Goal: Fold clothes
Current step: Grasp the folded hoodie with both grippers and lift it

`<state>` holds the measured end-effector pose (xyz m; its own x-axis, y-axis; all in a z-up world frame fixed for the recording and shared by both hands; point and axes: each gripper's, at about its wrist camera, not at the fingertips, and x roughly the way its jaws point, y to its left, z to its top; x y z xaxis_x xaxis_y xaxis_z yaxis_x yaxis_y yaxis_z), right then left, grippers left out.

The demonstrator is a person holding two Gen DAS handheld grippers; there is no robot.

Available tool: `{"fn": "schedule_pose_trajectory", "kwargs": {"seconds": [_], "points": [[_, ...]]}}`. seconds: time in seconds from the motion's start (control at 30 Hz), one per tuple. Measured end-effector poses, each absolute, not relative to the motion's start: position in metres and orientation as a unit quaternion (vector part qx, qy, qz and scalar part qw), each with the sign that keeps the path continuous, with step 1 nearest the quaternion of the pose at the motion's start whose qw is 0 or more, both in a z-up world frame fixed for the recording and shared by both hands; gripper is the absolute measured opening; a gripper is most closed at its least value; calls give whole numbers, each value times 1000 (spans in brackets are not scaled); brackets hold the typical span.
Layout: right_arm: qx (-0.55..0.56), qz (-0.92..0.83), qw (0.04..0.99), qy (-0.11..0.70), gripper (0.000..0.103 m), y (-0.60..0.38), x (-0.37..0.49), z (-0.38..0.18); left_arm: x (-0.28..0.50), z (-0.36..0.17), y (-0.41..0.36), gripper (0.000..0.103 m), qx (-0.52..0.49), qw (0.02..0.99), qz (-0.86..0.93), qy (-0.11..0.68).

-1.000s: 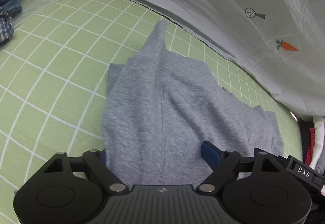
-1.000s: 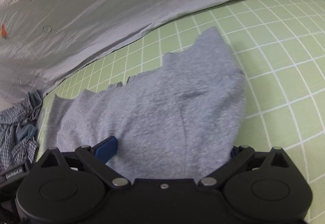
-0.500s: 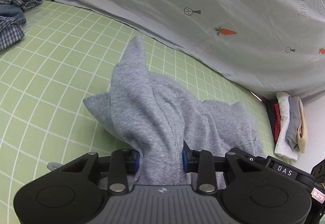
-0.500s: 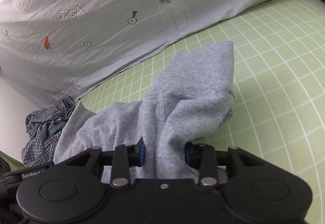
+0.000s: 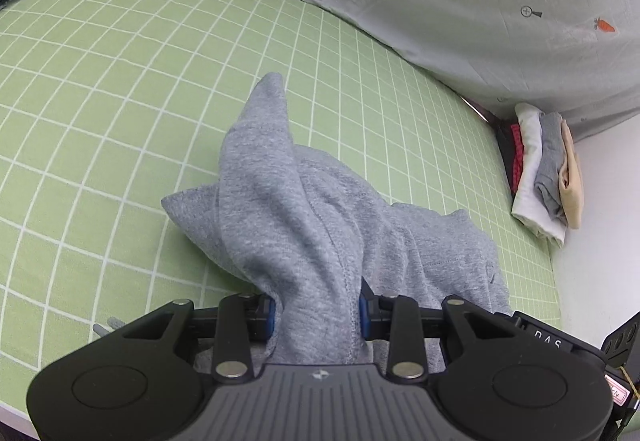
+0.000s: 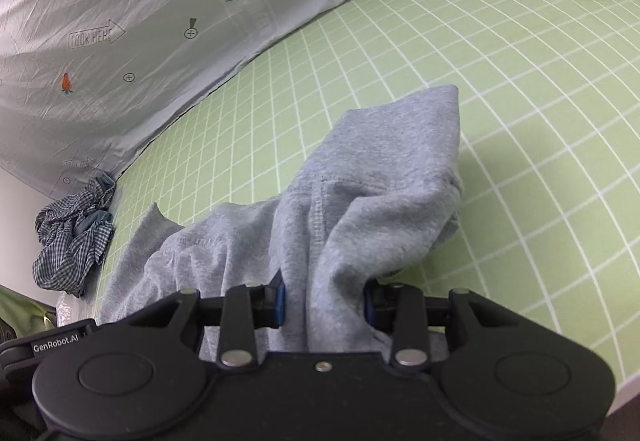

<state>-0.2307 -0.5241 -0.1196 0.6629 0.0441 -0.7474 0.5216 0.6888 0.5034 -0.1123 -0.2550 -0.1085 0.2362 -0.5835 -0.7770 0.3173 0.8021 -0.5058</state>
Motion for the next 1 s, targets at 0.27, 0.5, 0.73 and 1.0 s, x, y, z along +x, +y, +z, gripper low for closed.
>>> {"fn": "schedule_pose_trajectory", "kwargs": {"seconds": [0.27,0.5,0.73,1.0], "points": [[359,-180,829,388,36,-512,-256,-110,-114,-109,-268,36,-108,759,-327,552],[357,-219,826,377,36,-520,-280,-98,-121,-103,-294,36,-95,744,-370,549],[366,-244,825,354,35,-553,-301,-98,-133,-92,-346,36,-79,746,-395,530],[359,-222,849,318,35,-655,-322,-93,-165,-76,-463,36,-104,769,-398,489]]}}
